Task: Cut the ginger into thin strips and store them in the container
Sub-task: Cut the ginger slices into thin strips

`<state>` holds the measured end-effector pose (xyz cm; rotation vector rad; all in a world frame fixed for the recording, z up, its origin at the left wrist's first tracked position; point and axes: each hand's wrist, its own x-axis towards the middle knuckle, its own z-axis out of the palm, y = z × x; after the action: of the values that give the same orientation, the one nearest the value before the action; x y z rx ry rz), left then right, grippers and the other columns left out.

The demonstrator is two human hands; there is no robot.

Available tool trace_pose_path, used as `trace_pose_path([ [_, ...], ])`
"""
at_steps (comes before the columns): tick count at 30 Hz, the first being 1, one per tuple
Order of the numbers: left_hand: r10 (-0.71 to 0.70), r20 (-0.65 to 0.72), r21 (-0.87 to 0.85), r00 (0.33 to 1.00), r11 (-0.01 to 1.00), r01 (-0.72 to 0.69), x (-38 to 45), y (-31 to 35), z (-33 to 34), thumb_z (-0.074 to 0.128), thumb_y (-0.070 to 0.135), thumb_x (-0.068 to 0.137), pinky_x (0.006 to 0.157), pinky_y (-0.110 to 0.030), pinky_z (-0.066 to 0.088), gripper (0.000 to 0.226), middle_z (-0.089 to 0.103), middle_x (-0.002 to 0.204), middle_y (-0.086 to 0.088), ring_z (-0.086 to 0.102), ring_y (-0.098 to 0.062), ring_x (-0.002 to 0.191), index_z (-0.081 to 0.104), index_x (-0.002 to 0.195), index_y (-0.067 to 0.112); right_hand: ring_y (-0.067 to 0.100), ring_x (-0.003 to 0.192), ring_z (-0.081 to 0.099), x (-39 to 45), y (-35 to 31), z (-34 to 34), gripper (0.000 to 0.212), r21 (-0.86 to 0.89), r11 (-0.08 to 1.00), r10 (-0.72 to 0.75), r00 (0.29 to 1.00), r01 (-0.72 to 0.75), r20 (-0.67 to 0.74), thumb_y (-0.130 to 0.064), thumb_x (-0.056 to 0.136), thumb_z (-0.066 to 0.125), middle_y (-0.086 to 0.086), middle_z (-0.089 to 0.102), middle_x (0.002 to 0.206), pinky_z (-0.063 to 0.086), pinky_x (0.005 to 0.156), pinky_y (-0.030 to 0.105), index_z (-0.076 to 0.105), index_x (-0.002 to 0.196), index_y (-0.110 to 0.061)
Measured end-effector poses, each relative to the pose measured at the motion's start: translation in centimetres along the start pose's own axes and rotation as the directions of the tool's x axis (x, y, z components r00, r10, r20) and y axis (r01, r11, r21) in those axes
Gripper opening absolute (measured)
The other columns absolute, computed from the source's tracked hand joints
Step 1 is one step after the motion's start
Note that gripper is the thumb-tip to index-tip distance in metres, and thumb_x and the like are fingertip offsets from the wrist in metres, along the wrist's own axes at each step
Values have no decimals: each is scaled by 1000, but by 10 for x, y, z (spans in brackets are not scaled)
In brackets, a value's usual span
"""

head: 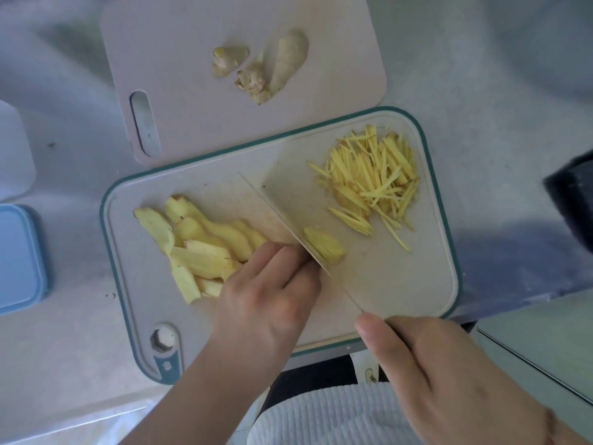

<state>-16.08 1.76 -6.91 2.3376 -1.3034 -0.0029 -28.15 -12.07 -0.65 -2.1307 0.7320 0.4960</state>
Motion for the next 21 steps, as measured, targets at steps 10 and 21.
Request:
trace_pose_path([
  [10, -19, -32, 9, 999, 1000, 19, 1, 0, 0, 76, -5, 82, 60, -28, 48, 15, 68, 76, -2, 60, -20, 72, 74, 74, 7, 8, 60, 49, 5, 3, 3, 81, 28, 1000, 5, 1000, -4, -12, -90, 72, 1, -8, 50, 55, 38, 64, 24, 37, 51, -21],
  [21, -30, -114, -11, 993, 1000, 29, 0, 5, -1, 60, 7, 99, 79, -18, 45, 27, 75, 84, -4, 65, -17, 90, 77, 77, 6, 13, 43, 41, 30, -14, 2, 70, 88, 995, -54, 996, 47, 71, -77, 83, 11, -5, 42, 43, 35, 47, 21, 33, 49, -20],
])
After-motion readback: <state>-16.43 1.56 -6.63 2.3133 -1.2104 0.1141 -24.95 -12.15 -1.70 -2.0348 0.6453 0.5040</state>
